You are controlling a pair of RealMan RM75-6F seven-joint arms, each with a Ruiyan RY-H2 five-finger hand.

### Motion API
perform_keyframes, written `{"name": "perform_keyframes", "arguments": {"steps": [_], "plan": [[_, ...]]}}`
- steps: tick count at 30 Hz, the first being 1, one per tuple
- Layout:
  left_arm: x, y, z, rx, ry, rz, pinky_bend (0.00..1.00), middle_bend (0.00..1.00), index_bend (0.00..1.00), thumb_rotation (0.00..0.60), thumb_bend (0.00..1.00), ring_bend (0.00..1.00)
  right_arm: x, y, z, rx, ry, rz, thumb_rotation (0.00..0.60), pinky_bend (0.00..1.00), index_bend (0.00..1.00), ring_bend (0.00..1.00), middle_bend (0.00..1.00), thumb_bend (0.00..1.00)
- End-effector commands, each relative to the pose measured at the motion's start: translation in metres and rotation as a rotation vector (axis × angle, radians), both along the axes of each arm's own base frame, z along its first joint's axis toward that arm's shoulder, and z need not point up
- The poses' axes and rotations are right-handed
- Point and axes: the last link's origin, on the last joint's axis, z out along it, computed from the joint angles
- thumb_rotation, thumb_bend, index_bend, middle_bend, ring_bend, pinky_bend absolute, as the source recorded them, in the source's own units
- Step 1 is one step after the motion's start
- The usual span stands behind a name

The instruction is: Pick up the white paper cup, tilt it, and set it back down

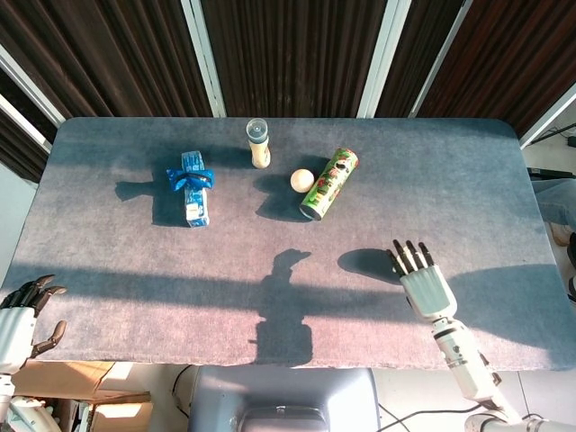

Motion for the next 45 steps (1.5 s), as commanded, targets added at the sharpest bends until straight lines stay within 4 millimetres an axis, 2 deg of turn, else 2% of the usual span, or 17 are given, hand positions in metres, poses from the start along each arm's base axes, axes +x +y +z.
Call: {"name": "perform_keyframes", "arguments": {"steps": [1, 9, 12, 15, 20, 25, 29, 39, 45], "plan": [[0.000, 0.000, 0.000, -0.001, -0.001, 0.000, 0.24, 0.14, 0.30, 0.600, 0.36, 0.15, -0.009, 0.006, 0.009, -0.056, -0.001, -0.028, 0.600, 0.22, 0.00, 0.00, 0.00, 0.34], [0.000, 0.000, -0.001, -0.002, 0.003, 0.002, 0.24, 0.14, 0.30, 0.600, 0.36, 0.15, -0.023, 0.010, 0.028, -0.127, 0.027, -0.099, 0.600, 0.23, 0.00, 0.00, 0.00, 0.33], [0.000, 0.000, -0.001, -0.003, 0.003, 0.001, 0.24, 0.14, 0.30, 0.600, 0.36, 0.15, -0.026, 0.010, 0.033, -0.159, 0.037, -0.144, 0.600, 0.27, 0.00, 0.02, 0.00, 0.33], [0.000, 0.000, -0.001, -0.003, 0.002, 0.000, 0.24, 0.14, 0.30, 0.600, 0.36, 0.15, -0.030, 0.004, 0.034, -0.183, 0.024, -0.192, 0.600, 0.34, 0.00, 0.10, 0.03, 0.33], [0.000, 0.000, -0.001, -0.004, 0.003, 0.001, 0.24, 0.14, 0.30, 0.600, 0.36, 0.15, -0.035, -0.012, 0.029, -0.174, -0.049, -0.268, 0.600, 0.41, 0.00, 0.17, 0.11, 0.33], [0.000, 0.000, -0.001, -0.005, 0.005, -0.001, 0.24, 0.14, 0.30, 0.600, 0.36, 0.15, -0.040, -0.031, 0.018, -0.135, -0.138, -0.348, 0.600, 0.42, 0.04, 0.18, 0.14, 0.33], [0.000, 0.000, -0.001, -0.007, 0.006, 0.001, 0.24, 0.15, 0.30, 0.600, 0.36, 0.15, -0.038, -0.040, 0.009, -0.111, -0.180, -0.349, 0.600, 0.44, 0.08, 0.20, 0.17, 0.33], [0.000, 0.000, -0.002, -0.007, 0.007, 0.000, 0.24, 0.15, 0.30, 0.600, 0.36, 0.15, -0.029, -0.051, -0.007, -0.091, -0.227, -0.307, 0.600, 0.51, 0.18, 0.28, 0.24, 0.34], [0.000, 0.001, -0.001, -0.007, 0.004, 0.003, 0.24, 0.15, 0.30, 0.600, 0.36, 0.15, -0.028, -0.053, -0.014, -0.078, -0.223, -0.304, 0.600, 0.53, 0.22, 0.31, 0.24, 0.41]]}}
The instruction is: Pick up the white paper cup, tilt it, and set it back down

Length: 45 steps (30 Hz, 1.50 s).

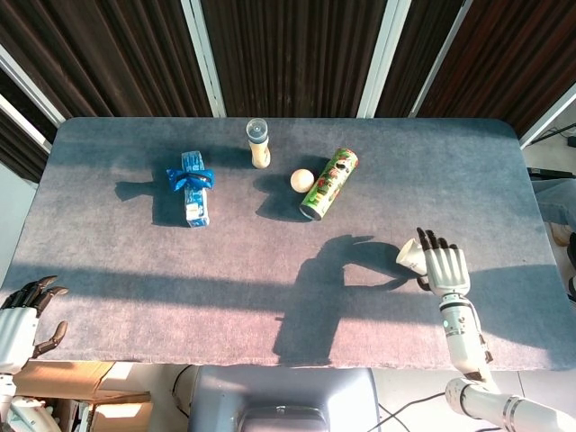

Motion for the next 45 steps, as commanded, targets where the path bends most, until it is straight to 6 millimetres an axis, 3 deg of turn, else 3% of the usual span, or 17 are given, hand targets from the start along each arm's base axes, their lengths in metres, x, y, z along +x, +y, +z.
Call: {"name": "perform_keyframes", "arguments": {"steps": [1, 6, 15, 23, 26, 34, 45], "plan": [[0.000, 0.000, 0.000, 0.000, -0.001, 0.001, 0.24, 0.15, 0.30, 0.600, 0.36, 0.15, 0.000, -0.001, -0.002, 0.006, 0.002, 0.001, 0.600, 0.53, 0.22, 0.31, 0.24, 0.43], [0.000, 0.000, 0.000, 0.000, -0.001, 0.001, 0.24, 0.15, 0.30, 0.600, 0.36, 0.15, 0.000, -0.001, -0.004, 0.010, 0.010, 0.001, 0.600, 0.55, 0.25, 0.33, 0.25, 0.50], [-0.001, 0.000, 0.001, 0.004, -0.003, 0.001, 0.24, 0.15, 0.30, 0.600, 0.36, 0.15, -0.005, 0.000, -0.009, 0.027, 0.051, -0.010, 0.600, 0.57, 0.36, 0.36, 0.28, 0.74], [-0.001, 0.000, 0.001, 0.004, -0.004, 0.002, 0.24, 0.15, 0.30, 0.600, 0.36, 0.15, -0.001, 0.001, -0.006, 0.000, 0.010, 0.028, 0.600, 0.63, 0.58, 0.44, 0.37, 0.88], [-0.001, 0.000, 0.001, 0.002, -0.003, 0.003, 0.24, 0.15, 0.30, 0.600, 0.36, 0.15, 0.009, 0.003, 0.001, 0.002, 0.049, 0.111, 0.600, 0.62, 0.61, 0.44, 0.38, 0.90], [0.000, -0.001, 0.000, 0.001, -0.002, 0.000, 0.24, 0.15, 0.30, 0.600, 0.36, 0.15, 0.039, 0.013, 0.027, -0.011, 0.455, 0.457, 0.600, 0.62, 0.62, 0.45, 0.39, 0.91], [0.000, -0.001, 0.001, 0.003, -0.002, 0.002, 0.24, 0.15, 0.30, 0.600, 0.36, 0.15, 0.060, 0.015, 0.028, -0.004, 1.134, 0.843, 0.600, 0.62, 0.64, 0.45, 0.41, 0.91]]}}
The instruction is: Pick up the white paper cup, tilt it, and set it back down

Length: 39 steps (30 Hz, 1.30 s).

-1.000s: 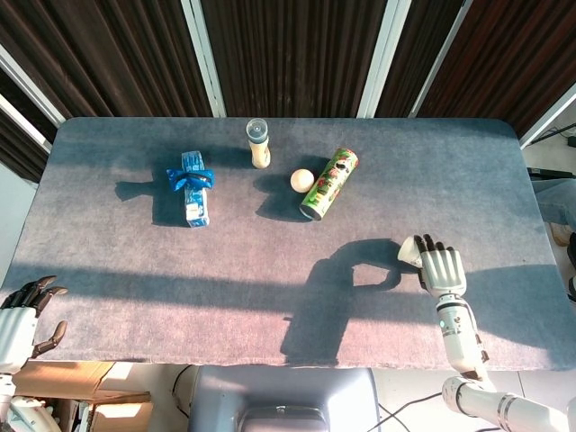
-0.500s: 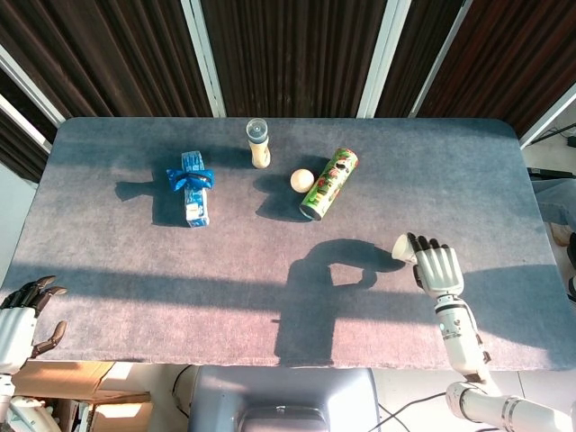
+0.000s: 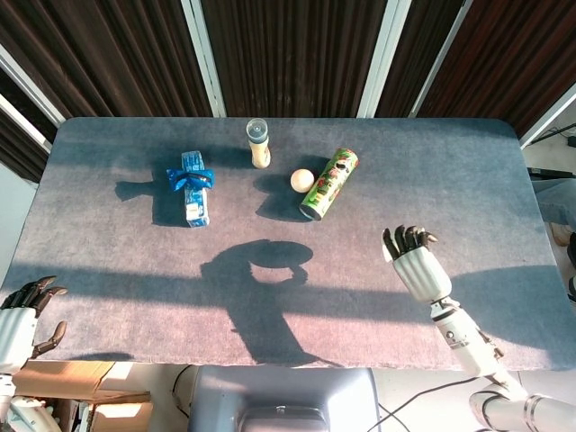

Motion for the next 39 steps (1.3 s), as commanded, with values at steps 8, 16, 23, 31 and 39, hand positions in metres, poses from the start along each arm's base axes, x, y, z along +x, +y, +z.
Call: {"name": "perform_keyframes", "arguments": {"steps": [8, 16, 23, 31, 39], "plan": [[0.000, 0.000, -0.002, -0.008, 0.006, -0.002, 0.24, 0.15, 0.30, 0.600, 0.36, 0.15, 0.009, 0.003, -0.014, 0.134, 0.580, 0.251, 0.600, 0.57, 0.63, 0.41, 0.41, 0.90], [0.000, 0.000, -0.001, -0.006, 0.005, 0.002, 0.24, 0.15, 0.30, 0.600, 0.36, 0.15, 0.008, 0.006, -0.036, 0.177, 0.647, 0.228, 0.600, 0.48, 0.53, 0.31, 0.41, 0.88], [0.000, 0.000, -0.001, -0.007, 0.004, 0.002, 0.24, 0.15, 0.30, 0.600, 0.36, 0.15, 0.005, 0.007, -0.042, 0.169, 0.631, 0.185, 0.600, 0.41, 0.41, 0.23, 0.34, 0.67], [0.000, 0.000, -0.001, -0.008, 0.005, 0.002, 0.24, 0.15, 0.30, 0.600, 0.36, 0.15, 0.000, 0.009, -0.045, 0.168, 0.601, 0.145, 0.600, 0.38, 0.29, 0.19, 0.28, 0.50], [0.000, 0.000, -0.001, -0.009, 0.005, 0.002, 0.24, 0.15, 0.30, 0.600, 0.36, 0.15, 0.001, 0.007, -0.043, 0.150, 0.540, 0.113, 0.600, 0.37, 0.23, 0.17, 0.23, 0.44]]}}
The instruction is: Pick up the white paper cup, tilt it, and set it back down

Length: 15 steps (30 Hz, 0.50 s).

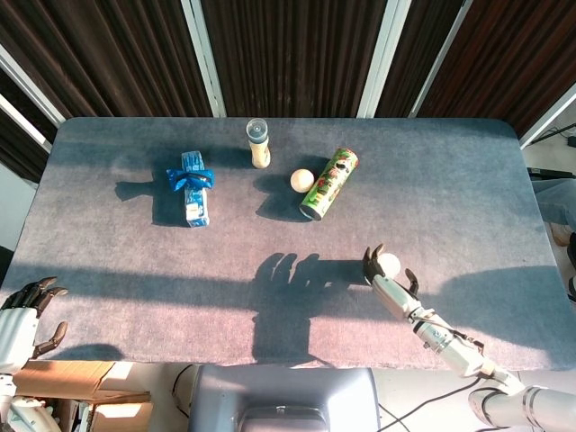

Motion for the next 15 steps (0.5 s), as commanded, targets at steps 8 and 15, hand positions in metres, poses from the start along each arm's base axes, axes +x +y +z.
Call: {"name": "perform_keyframes", "arguments": {"steps": [8, 15], "plan": [[-0.001, 0.000, 0.001, 0.002, -0.002, 0.003, 0.25, 0.15, 0.30, 0.600, 0.36, 0.15, 0.020, 0.000, 0.021, -0.053, -0.351, -0.112, 0.600, 0.31, 0.08, 0.11, 0.09, 0.32], [-0.001, 0.000, 0.000, -0.002, 0.003, 0.003, 0.25, 0.15, 0.30, 0.600, 0.36, 0.15, 0.041, 0.003, 0.064, -0.075, -0.741, -0.133, 0.600, 0.24, 0.03, 0.03, 0.05, 0.27]]}}
